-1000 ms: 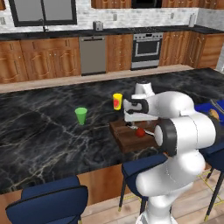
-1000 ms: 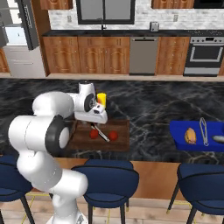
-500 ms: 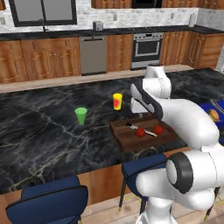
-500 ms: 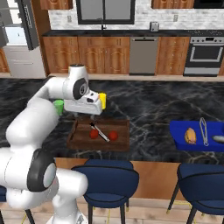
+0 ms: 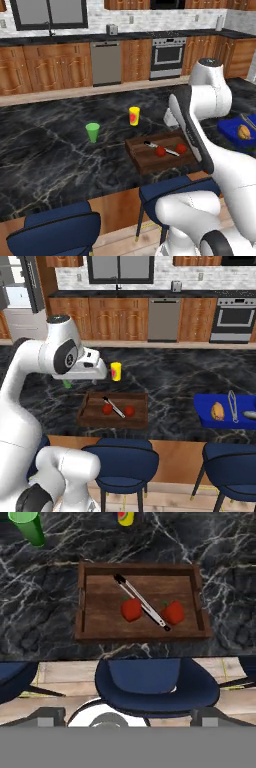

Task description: Gather the bell peppers from the fridge and place them on a tray on the dining counter. Then gather the fish and chicken drumstick from the fridge and place them on the other tray.

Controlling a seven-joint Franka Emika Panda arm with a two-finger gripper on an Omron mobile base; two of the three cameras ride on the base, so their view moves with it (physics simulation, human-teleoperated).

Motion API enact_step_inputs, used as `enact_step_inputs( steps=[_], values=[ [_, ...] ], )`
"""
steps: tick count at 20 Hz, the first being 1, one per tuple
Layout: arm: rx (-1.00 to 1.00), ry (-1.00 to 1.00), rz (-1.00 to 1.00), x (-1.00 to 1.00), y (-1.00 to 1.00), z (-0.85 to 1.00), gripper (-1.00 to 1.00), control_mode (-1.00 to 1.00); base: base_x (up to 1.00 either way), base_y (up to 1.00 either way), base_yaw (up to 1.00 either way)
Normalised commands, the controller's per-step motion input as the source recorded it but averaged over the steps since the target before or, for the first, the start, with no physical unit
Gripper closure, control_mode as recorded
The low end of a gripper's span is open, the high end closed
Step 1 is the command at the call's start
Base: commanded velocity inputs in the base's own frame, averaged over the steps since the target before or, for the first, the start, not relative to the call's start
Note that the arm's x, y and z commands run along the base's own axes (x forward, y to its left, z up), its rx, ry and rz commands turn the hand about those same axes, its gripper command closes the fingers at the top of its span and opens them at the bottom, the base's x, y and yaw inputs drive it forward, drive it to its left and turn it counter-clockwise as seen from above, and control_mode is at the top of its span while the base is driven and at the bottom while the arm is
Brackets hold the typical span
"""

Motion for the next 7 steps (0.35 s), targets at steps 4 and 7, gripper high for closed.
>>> enact_step_inputs(
  steps=[4, 7],
  values=[
    [-0.01, -0.52, 0.03, -1.0, 0.03, 0.58, -1.0, -1.0, 0.0, 0.0, 0.0],
    [0.0, -0.5, 0.0, -1.0, 0.06, 0.12, -1.0, -1.0, 0.0, 0.0, 0.0]
  ],
)
